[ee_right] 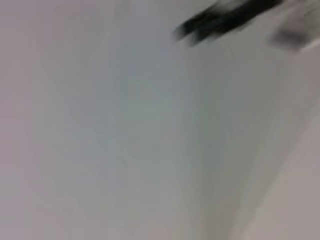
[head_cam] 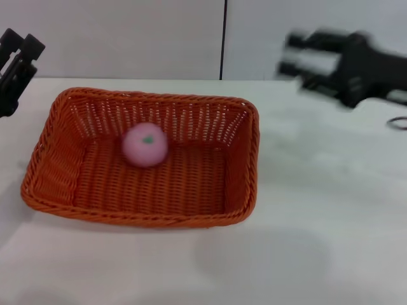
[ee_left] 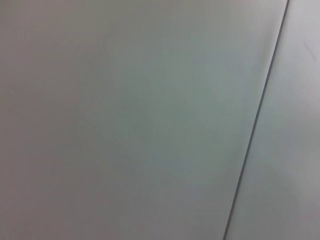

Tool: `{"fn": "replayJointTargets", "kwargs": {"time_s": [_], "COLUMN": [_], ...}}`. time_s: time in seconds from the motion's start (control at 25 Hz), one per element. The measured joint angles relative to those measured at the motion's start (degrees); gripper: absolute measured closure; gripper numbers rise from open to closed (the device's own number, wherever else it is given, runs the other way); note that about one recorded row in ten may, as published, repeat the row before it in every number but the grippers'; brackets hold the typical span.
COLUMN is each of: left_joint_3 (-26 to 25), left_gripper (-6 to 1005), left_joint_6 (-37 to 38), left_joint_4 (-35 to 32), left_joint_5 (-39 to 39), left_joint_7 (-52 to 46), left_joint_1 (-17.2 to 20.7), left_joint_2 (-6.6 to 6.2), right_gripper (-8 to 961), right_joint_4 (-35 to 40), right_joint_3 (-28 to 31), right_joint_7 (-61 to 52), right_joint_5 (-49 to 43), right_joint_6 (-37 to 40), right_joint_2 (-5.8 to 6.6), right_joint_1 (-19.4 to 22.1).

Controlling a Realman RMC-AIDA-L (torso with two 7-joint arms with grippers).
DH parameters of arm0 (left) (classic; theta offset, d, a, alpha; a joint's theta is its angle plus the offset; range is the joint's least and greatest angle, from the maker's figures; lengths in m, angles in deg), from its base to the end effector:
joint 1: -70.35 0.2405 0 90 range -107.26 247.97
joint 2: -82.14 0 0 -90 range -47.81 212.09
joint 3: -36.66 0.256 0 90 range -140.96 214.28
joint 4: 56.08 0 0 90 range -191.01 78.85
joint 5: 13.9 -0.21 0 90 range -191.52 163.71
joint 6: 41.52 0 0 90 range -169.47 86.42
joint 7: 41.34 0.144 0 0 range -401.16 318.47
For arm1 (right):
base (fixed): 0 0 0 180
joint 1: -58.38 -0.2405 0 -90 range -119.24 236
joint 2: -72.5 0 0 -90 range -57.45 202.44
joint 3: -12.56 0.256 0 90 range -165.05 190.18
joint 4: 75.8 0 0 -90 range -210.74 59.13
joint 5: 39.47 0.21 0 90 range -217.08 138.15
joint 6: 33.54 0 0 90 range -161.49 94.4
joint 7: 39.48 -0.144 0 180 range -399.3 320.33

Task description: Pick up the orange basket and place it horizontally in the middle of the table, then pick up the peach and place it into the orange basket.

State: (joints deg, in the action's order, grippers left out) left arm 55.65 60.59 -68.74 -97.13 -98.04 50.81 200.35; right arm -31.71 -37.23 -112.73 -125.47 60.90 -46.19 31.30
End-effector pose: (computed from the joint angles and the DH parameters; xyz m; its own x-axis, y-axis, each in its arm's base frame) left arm -0.3081 0.2688 0.0445 0.2733 -0.0762 0.9589 0.7371 -0.6239 -0.2596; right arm 0.2068 0.3344 0.0389 0.6590 -0.0145 -0.7520 -0.2804 -0.9325 -0.2277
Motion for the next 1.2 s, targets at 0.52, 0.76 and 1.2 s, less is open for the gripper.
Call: {"fn": "replayJointTargets", "kwargs": {"time_s": [0.52,0.76,1.2], "left_joint_3": [-0.5,-0.3,-0.4], "left_gripper": [403,403,403], "left_joint_6": [3.3,4.0,5.4], "left_joint_4": [0.2,0.8,2.0], "left_joint_5": [0.0,0.0,0.0], "left_joint_7": [0.8,0.9,0.9], "left_joint_1": [2.0,2.0,2.9], "left_joint_2": [0.05,0.08,0.11], "right_gripper": [448,448,448], "right_joint_4": [-24.0,-25.9,-27.6], "right_joint_3": [23.6,26.9,30.4], "right_joint_7": [30.0,33.2,33.5], "right_joint_5": [16.5,16.5,16.6], "right_joint_6": [-0.5,-0.6,-0.9], "right_joint_2": [-0.07,-0.09,-0.14], "right_joint_1": [7.1,7.2,7.3]}}
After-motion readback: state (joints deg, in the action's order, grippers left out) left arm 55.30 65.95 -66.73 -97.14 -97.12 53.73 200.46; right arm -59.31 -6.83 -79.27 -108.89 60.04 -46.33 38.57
